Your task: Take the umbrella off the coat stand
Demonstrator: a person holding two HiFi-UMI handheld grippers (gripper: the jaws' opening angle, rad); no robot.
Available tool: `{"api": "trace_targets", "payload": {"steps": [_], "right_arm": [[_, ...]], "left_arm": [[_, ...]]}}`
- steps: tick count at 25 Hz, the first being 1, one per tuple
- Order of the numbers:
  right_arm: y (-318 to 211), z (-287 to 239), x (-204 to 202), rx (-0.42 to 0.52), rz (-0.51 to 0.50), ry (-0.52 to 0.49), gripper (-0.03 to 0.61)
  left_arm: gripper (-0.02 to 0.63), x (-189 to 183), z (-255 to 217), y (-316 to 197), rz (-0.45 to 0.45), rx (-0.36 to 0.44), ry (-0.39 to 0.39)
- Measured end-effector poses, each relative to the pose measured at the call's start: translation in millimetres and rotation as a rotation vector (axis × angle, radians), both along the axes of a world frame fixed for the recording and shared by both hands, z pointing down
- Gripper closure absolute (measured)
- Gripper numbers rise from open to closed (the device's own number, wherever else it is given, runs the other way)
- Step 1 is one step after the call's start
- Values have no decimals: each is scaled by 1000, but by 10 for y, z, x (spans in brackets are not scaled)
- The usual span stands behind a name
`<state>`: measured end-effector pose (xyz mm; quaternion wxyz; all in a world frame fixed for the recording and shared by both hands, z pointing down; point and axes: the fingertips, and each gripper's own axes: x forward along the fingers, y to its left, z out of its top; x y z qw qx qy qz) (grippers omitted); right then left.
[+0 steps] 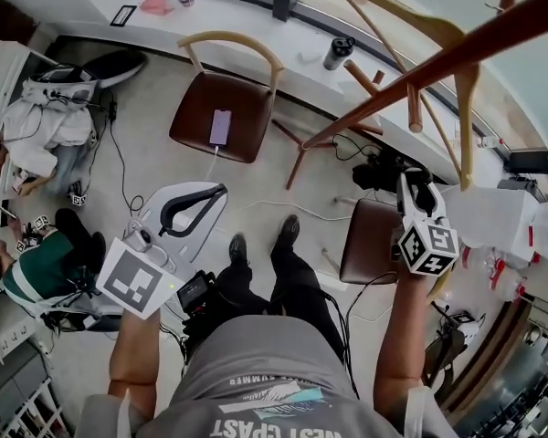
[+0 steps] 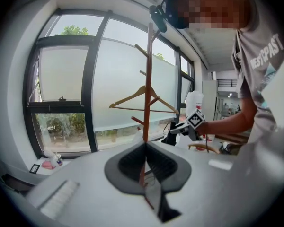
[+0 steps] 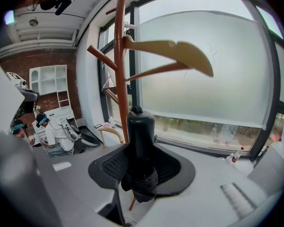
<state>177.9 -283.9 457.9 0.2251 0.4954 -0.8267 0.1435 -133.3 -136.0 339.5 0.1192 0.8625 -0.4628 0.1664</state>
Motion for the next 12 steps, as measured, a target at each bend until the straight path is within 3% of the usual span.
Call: {"api": "trace_targets", "payload": {"steps": [12], "right_arm": [[729, -1038, -335, 130, -81, -31, 425]], "left_arm": [[612, 4, -504, 332, 43, 112, 4]]}}
